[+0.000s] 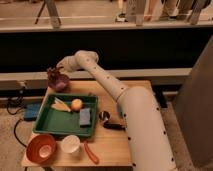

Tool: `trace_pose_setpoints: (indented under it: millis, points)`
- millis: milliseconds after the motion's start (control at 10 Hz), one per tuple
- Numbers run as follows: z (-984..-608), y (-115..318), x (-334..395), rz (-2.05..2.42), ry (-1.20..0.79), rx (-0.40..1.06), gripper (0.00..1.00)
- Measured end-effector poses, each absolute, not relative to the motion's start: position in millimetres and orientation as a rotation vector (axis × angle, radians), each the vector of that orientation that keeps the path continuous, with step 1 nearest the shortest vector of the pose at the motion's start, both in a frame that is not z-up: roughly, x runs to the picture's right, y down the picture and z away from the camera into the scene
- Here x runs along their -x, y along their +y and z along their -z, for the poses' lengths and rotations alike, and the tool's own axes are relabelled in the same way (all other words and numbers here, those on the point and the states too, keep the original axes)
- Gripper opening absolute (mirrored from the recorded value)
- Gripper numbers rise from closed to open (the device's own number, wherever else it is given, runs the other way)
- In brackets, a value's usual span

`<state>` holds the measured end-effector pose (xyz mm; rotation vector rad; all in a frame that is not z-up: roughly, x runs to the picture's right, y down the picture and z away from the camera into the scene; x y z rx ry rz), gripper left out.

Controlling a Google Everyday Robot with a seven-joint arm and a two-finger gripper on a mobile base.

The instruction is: Place grapes in purple bowl

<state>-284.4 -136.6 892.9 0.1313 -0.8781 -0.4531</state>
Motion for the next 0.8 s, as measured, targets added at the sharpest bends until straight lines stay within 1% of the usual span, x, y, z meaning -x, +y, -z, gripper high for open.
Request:
trace_pose_setpoints:
  millis: [100, 300, 400, 500, 600, 800]
  points:
    - [-900, -136, 286, 0.447, -0.882, -0.117, 0.42]
    - [-909, -136, 284, 0.429, -0.886, -0.101, 0.59]
    - [-914, -136, 281, 0.417, -0.887, -0.094, 0.7]
    - [-918, -137, 280, 0.407, -0.887, -0.088, 0.78]
    - [-922, -136, 278, 0.4, -0.885, -0.079, 0.8]
    - [-933, -133, 272, 0.364, -0.895, -0.04, 0.8]
